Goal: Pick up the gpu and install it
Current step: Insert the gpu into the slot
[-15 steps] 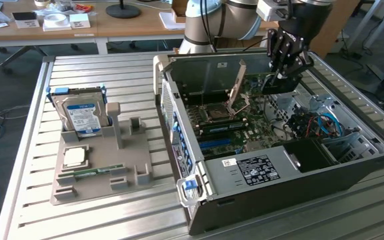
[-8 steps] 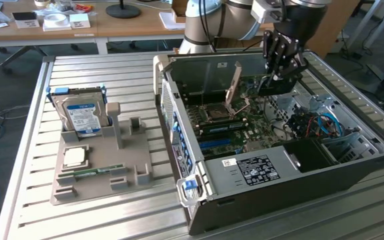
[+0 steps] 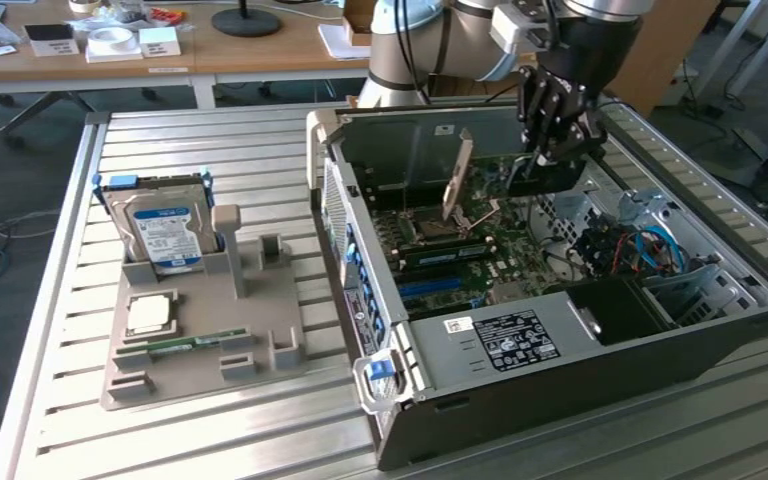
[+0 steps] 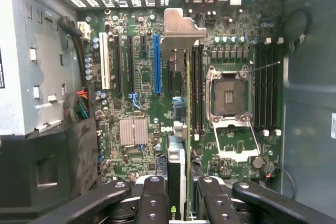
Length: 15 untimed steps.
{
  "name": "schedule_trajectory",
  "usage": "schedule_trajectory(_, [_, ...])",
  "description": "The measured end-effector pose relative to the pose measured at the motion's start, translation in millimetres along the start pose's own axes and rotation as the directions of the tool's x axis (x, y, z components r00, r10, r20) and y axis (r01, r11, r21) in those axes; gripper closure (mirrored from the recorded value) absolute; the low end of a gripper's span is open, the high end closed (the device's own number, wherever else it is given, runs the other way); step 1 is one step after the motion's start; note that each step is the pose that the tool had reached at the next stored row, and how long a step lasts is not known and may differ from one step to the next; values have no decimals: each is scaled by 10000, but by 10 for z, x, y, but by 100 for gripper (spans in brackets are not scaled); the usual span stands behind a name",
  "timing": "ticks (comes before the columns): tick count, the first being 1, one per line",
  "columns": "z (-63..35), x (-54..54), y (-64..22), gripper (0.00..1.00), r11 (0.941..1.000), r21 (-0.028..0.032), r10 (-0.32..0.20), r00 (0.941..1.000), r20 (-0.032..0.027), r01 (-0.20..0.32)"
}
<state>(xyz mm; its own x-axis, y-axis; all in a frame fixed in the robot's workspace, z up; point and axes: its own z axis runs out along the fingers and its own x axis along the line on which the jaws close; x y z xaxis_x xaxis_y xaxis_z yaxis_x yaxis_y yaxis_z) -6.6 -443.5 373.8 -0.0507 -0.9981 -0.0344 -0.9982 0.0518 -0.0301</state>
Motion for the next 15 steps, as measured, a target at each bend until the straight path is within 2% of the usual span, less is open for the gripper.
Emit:
schedule_trajectory(8, [7, 1, 5, 73, 10000, 1, -1, 10000, 0, 1])
schedule_trajectory(13, [24, 26, 6, 73, 10000, -1, 1, 10000, 63, -1])
schedule_trajectory(15, [26, 28, 6, 73, 10000, -2, 2, 10000, 71, -2])
